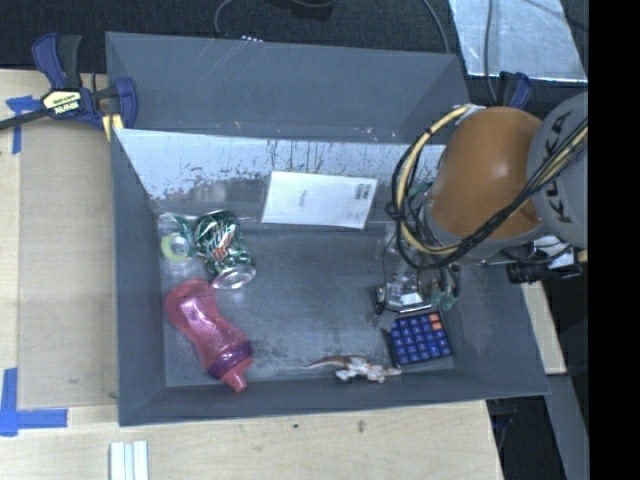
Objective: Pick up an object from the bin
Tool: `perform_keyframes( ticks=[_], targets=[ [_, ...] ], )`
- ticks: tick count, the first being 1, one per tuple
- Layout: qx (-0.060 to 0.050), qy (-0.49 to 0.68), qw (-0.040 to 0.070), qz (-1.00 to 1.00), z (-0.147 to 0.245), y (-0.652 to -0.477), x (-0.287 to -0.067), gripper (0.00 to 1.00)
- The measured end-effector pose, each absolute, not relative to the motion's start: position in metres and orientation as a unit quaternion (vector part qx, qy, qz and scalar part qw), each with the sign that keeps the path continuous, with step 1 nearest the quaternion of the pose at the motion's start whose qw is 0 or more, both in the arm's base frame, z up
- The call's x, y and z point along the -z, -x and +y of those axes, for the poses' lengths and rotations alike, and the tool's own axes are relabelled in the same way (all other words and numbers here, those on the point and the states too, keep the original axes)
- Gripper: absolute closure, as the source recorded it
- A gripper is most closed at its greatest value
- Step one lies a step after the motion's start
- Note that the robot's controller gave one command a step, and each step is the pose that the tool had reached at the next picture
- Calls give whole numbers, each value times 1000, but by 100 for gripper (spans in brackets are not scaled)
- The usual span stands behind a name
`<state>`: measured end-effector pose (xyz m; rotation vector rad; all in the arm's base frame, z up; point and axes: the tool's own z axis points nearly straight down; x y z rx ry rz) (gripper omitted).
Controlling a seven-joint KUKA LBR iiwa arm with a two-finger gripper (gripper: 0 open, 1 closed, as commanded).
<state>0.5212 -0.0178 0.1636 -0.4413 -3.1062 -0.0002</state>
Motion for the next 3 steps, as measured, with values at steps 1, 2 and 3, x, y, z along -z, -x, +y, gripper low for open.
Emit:
perform_keyframes(
  ticks=[1,2,3],
  targets=[
    [0,73,2,-997,-33,-525,-153,0],
    [0,-4,1,-1000,-50,-521,-144,0],
    [0,76,-1,-997,-54,-520,-108,0]
  ],
)
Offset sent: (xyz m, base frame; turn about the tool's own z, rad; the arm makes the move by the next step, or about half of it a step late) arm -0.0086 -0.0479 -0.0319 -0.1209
